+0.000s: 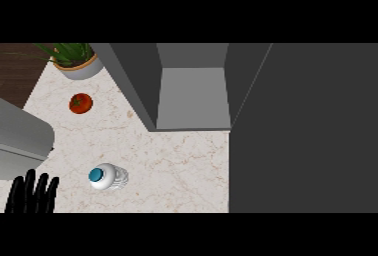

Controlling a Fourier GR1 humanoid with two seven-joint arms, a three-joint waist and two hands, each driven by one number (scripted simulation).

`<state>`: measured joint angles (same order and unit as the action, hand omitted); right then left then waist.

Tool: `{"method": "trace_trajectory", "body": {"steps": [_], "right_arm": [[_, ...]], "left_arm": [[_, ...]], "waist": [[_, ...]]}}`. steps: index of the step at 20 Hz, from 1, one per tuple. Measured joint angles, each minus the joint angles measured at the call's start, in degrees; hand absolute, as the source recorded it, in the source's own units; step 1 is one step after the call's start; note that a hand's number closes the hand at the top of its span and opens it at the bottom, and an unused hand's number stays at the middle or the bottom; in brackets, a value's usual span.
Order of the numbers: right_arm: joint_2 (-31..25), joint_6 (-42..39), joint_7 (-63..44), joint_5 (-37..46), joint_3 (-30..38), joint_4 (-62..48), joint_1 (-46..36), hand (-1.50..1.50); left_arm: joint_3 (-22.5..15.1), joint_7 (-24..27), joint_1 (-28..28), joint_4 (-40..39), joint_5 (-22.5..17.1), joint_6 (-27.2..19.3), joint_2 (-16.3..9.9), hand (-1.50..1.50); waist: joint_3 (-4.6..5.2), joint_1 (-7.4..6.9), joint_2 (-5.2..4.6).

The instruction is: Pick up the bottled water, place it into the cabinet and close the cabinet

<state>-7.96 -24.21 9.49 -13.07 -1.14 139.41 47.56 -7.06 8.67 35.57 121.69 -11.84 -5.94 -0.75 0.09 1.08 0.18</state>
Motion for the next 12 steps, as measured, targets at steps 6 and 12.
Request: {"method": "trace_trajectory", "body": {"steps": [6,12], "right_arm": [[0.66,-1.14,2.85,0.26,-1.31,0.27,3.63,-1.50],[-0.13,-3.40,6.16,0.31,0.83,-0.01,7.23,-1.50]], "left_arm": [[2.84,4.45,-3.88,-11.10,-0.63,1.94,-0.25,-1.50],[5.94,9.11,-11.19,-24.55,-1.02,3.33,0.00,-1.50]], "waist": [[0.02,0.04,-0.04],[0.01,0.18,-0.06]]}}
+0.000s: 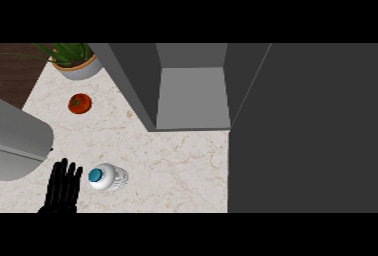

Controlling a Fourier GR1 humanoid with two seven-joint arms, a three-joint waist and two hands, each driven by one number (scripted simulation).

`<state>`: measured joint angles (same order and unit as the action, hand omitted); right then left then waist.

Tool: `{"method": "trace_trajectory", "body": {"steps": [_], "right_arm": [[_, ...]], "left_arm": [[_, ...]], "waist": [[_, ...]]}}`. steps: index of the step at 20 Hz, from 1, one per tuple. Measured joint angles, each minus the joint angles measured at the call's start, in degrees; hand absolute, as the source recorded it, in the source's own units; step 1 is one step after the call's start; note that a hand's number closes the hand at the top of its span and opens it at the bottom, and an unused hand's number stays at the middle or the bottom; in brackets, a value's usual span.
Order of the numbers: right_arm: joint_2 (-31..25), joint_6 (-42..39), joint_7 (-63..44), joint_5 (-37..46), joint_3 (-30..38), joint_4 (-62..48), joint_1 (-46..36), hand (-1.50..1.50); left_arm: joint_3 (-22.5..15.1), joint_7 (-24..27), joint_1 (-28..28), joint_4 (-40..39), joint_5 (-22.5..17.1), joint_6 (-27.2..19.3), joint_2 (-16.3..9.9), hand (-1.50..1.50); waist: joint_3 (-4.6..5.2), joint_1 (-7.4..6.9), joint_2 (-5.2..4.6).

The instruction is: Pick up the bottled water, place it into the cabinet and close the cabinet

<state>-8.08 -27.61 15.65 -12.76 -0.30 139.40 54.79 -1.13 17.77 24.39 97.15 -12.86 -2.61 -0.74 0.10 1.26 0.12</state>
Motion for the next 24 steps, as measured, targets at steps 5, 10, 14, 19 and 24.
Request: {"method": "trace_trajectory", "body": {"steps": [5,10,14,19,24], "right_arm": [[-0.02,-1.85,2.93,0.01,0.98,0.05,3.30,-1.50],[0.09,-3.27,5.34,0.03,2.13,-0.16,5.57,-1.50],[-0.57,-4.36,6.53,-0.26,4.12,-0.21,6.49,-1.50],[-0.72,-5.11,7.61,-0.64,5.99,-0.39,7.07,-1.50],[-0.45,-5.25,7.91,-1.03,6.42,-0.32,7.87,-1.50]], "left_arm": [[2.22,4.03,-4.70,-9.06,-0.78,0.99,0.07,-1.50],[4.88,9.05,-9.49,-19.07,-1.67,2.42,-0.29,-1.50],[6.33,12.28,-13.20,-25.57,-1.18,1.99,0.05,-1.50],[8.66,16.43,-17.81,-34.28,-1.09,2.26,-0.32,-1.50],[10.53,19.51,-21.33,-40.77,-3.06,6.10,-0.91,-1.50]], "waist": [[0.00,-0.05,-0.02],[0.01,-0.15,-0.07],[0.00,-0.26,-0.12],[0.01,-0.32,-0.17],[0.03,-0.38,-0.22]]}}
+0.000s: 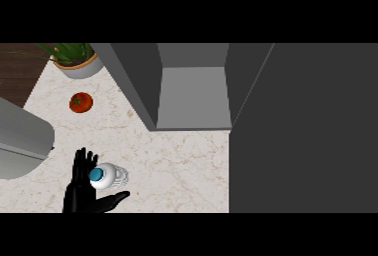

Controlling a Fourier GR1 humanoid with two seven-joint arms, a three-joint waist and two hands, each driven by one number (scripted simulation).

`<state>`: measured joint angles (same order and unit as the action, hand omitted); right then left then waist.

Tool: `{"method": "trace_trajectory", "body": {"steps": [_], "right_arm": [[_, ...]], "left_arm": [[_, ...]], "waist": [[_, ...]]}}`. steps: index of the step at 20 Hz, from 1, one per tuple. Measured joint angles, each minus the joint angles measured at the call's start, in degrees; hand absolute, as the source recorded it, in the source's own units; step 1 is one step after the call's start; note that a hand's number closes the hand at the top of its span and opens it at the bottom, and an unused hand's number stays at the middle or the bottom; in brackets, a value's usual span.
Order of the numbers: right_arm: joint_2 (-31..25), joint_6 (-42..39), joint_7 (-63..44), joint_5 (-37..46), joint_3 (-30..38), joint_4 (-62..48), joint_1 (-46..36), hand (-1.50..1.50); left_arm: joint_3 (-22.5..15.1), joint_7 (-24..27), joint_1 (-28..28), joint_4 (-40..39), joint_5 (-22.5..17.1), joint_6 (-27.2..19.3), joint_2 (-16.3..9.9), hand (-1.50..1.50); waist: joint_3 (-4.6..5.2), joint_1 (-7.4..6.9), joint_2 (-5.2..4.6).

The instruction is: Pick up the bottled water, place it into the cabinet and close the cabinet

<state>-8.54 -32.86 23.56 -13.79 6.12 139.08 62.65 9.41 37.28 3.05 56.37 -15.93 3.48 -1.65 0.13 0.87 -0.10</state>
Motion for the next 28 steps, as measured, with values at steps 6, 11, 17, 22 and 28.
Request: {"method": "trace_trajectory", "body": {"steps": [6,11,17,22,28], "right_arm": [[0.43,-0.86,1.12,-0.11,0.91,-0.42,0.00,-1.50],[0.84,-1.54,1.31,-0.26,1.09,-0.40,0.41,-1.50],[0.76,-2.49,1.65,-0.57,2.60,-0.48,0.98,-1.50],[1.16,-2.77,1.84,-0.71,2.83,-0.49,2.05,-1.50],[1.38,-2.61,1.52,-0.80,2.28,-0.63,1.01,-1.50]], "left_arm": [[0.54,3.38,-3.27,-5.73,-2.89,5.48,0.52,-1.50],[1.73,6.75,-6.06,-10.63,-4.25,9.53,0.27,1.50],[2.46,7.82,-7.50,-12.34,-5.43,11.47,0.10,1.50],[2.00,7.34,-8.82,-11.16,-6.18,11.30,0.43,1.50],[0.08,8.56,-12.14,-11.83,-4.74,10.37,0.75,1.50]], "waist": [[-0.01,-0.04,0.06],[-0.02,-0.04,0.04],[-0.05,-0.17,0.09],[-0.07,-0.18,0.15],[-0.07,-0.21,0.10]]}}
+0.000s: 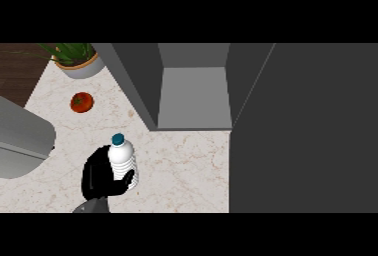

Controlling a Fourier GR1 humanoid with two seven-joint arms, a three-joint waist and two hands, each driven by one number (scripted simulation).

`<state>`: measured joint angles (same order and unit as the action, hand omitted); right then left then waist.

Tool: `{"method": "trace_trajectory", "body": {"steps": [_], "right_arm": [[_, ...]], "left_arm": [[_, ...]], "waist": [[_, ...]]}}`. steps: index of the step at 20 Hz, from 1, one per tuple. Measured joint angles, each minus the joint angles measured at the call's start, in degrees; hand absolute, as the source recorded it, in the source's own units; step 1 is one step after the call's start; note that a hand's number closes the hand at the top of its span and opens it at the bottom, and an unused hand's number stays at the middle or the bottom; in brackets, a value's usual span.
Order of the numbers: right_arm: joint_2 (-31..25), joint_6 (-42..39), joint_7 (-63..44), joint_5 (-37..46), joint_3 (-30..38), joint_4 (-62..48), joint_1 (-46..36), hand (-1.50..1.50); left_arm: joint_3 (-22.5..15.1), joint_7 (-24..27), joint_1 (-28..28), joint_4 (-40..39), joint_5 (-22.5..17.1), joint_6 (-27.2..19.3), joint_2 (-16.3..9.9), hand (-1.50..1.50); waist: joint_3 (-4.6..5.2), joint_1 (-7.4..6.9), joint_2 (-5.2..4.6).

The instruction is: Pick up the bottled water, place it into the cabinet and close the cabinet

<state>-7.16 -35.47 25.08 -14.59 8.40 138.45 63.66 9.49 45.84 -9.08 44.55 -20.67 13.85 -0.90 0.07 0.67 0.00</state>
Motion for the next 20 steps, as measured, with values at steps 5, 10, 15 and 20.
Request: {"method": "trace_trajectory", "body": {"steps": [5,10,15,20], "right_arm": [[-0.25,0.02,-0.38,-0.20,0.01,-0.03,-0.97,-1.50],[-0.36,0.27,-0.28,-0.37,1.12,-0.30,-1.69,-1.50],[-0.25,0.19,-0.07,-0.58,1.41,-0.37,-1.63,-1.50],[-0.82,0.45,-0.52,-0.86,2.15,-0.65,-3.19,-1.50]], "left_arm": [[-2.67,1.66,-1.54,1.81,-0.36,-2.29,0.62,1.50],[-7.13,-2.94,0.26,10.77,-1.16,-5.22,0.78,1.50],[-13.76,-8.57,2.93,21.91,-1.80,-9.40,0.86,1.50],[-22.93,-13.49,3.70,32.83,-2.54,-17.63,0.88,1.50]], "waist": [[-0.01,-0.13,0.03],[-0.06,-0.53,0.20],[-0.07,-0.66,0.29],[-0.07,-0.66,0.25]]}}
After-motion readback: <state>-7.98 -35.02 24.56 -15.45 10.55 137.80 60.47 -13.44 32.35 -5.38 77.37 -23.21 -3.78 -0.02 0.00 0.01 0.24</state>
